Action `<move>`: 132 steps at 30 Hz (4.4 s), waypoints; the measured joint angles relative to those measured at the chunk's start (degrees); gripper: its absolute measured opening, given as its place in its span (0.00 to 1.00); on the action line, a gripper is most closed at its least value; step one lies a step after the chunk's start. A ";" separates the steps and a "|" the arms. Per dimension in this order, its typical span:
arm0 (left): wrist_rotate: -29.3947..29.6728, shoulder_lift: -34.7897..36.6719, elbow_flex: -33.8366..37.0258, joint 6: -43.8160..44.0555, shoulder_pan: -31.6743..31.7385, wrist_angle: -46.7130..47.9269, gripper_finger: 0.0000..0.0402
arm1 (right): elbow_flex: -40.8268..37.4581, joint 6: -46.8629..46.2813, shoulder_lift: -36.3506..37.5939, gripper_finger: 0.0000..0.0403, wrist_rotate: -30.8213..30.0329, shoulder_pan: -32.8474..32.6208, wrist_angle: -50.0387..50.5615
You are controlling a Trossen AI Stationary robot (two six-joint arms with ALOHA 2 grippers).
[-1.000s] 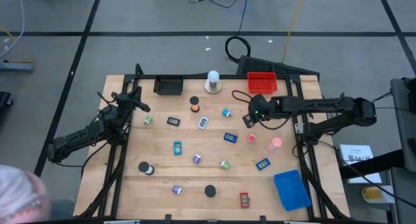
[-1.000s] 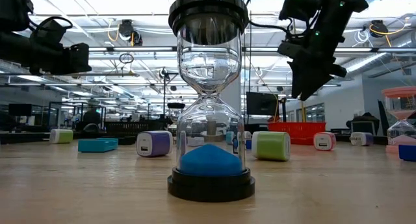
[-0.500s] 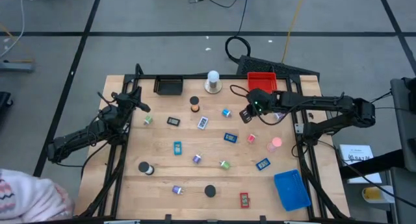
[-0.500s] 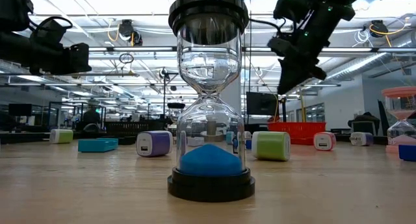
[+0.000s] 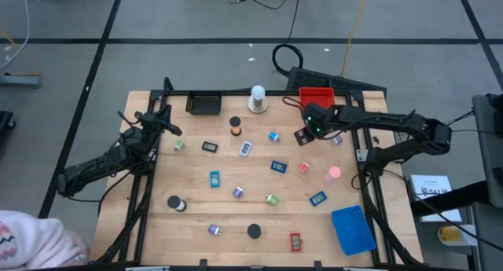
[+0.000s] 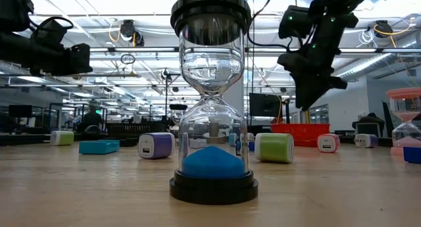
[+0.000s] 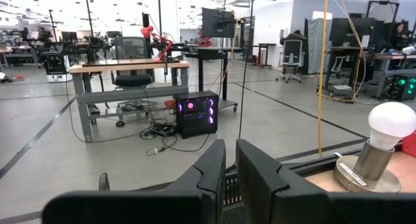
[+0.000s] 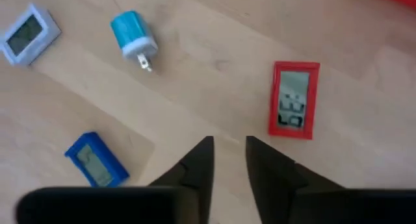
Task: Pick & Place Office items
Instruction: Put the red digital timer into the red bin
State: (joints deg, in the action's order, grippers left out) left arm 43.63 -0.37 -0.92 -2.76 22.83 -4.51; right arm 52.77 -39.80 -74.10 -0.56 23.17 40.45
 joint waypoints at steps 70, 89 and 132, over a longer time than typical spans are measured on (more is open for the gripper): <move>0.00 -0.01 -0.01 0.01 0.00 0.00 0.10 | -7.33 6.08 -12.16 0.55 -5.30 6.11 -13.03; -0.02 0.01 0.01 0.01 0.00 -0.02 0.10 | -10.40 5.45 -11.98 0.39 -6.81 6.46 -13.70; -0.02 -0.01 0.01 -0.01 0.00 -0.02 0.10 | 8.68 16.94 -19.06 0.39 -3.53 39.15 -4.65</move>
State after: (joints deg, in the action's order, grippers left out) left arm 43.62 -0.38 -0.91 -2.76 22.83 -4.53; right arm 61.45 -22.85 -93.16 -4.10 62.32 35.80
